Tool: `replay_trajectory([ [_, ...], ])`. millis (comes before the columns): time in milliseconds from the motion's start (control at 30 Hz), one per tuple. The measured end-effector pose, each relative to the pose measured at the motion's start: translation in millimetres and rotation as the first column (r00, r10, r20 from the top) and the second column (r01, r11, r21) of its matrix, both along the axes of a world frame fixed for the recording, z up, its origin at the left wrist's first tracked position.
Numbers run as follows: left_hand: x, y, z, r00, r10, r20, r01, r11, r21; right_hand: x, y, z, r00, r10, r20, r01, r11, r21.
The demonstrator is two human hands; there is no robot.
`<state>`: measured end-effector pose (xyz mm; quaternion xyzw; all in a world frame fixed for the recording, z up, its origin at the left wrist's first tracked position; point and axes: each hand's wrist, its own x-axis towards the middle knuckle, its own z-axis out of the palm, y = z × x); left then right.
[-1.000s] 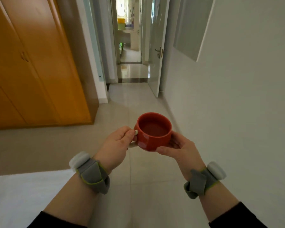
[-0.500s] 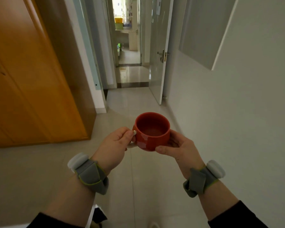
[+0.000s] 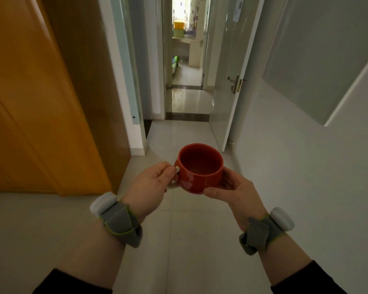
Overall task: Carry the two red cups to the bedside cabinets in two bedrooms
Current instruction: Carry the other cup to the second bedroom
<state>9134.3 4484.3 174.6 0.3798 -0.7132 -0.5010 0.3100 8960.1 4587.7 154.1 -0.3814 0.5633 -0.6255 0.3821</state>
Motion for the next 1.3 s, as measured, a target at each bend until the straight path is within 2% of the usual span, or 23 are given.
replay_trajectory([
  [400,-92,-247,5,0.995,-0.084,0.062,0.089,0.993,-0.073,-88,-236,0,0.999,-0.04,0.02,0.041,0.999,-0.017],
  [600,-158,-357,2,0.993,-0.092,0.074,0.094,0.995,-0.025,-153,-343,-1,0.999,-0.052,0.011,0.052,0.999,-0.007],
  [933,-284,-514,0,0.999,0.021,0.043,-0.02,1.0,-0.007,-290,-512,8,0.999,0.046,-0.011,-0.046,0.999,-0.026],
  [1300,-382,-689,-4,0.997,0.069,0.044,-0.069,0.998,-0.011,-392,-695,5,0.996,0.089,-0.021,-0.089,0.996,-0.016],
])
